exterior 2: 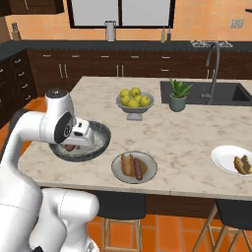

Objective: Place one bun and one sausage from the bowl on each plate.

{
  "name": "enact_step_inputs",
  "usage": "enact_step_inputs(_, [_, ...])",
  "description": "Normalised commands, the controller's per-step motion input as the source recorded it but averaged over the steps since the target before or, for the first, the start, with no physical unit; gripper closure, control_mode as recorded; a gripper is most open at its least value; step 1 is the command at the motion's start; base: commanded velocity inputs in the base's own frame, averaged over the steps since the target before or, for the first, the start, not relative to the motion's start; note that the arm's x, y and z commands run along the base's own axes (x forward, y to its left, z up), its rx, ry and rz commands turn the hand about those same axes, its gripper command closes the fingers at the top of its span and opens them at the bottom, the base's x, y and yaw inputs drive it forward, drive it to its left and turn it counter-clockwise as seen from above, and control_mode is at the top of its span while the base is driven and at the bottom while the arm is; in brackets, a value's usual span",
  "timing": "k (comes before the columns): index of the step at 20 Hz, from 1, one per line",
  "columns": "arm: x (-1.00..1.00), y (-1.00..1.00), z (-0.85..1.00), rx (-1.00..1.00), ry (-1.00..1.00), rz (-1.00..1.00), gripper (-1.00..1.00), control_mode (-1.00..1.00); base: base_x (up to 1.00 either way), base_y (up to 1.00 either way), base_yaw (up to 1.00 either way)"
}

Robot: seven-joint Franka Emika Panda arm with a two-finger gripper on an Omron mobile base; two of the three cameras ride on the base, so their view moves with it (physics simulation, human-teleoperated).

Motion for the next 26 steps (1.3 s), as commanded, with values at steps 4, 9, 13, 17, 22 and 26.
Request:
enact_step_inputs(4, [-0.65,-0.19,0.75,0.0,-0.03,0.02,1.0,-1.0,0.0,0.0,0.0])
enact_step_inputs(9, [-0.34,0.0,0.1,0.0,-0.03,0.03,1.0,-1.0,0.0,0.0,0.0])
enact_step_inputs(13, [0.0,0.0,0.0,0.0,0.0,0.0,1.0,1.0,0.0,0.0,0.0])
enact_step_inputs(17, [0.0,0.0,0.0,0.0,0.0,0.0,1.0,1.0,-0.73,-0.32,-0.06])
enact_step_inputs(22, [0.0,0.0,0.0,0.0,0.0,0.0,1.0,1.0,-0.4,-0.62,-0.08])
enact_step_inputs(26, [0.0,0.0,0.0,0.0,0.0,0.0,1.0,1.0,0.02,-0.82,0.0])
